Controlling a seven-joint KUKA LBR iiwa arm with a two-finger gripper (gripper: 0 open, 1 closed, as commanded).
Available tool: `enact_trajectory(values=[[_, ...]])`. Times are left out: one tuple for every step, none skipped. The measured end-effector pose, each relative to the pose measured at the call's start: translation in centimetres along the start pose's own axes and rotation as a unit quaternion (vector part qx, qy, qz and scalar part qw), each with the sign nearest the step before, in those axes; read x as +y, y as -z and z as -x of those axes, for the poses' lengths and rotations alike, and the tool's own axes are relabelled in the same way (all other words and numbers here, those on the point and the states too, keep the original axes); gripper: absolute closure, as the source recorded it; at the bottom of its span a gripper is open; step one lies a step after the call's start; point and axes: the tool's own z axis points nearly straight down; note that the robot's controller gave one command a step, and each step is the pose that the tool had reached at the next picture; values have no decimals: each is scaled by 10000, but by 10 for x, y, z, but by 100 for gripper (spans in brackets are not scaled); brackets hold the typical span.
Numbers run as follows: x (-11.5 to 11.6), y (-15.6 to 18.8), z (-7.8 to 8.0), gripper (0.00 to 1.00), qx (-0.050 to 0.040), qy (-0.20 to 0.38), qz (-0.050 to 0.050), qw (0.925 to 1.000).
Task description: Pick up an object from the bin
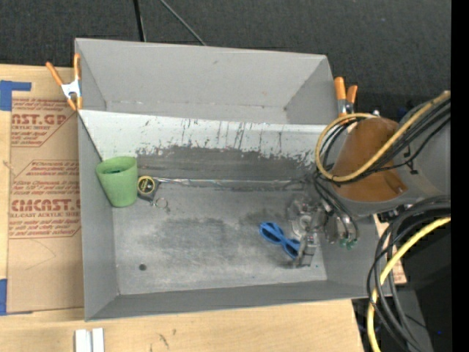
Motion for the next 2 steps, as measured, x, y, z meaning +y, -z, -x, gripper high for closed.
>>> enact_trajectory(values=[[1, 5, 2, 100, -31, 17, -3, 10000], [3, 175, -4, 100, -75, 142, -10, 9999]])
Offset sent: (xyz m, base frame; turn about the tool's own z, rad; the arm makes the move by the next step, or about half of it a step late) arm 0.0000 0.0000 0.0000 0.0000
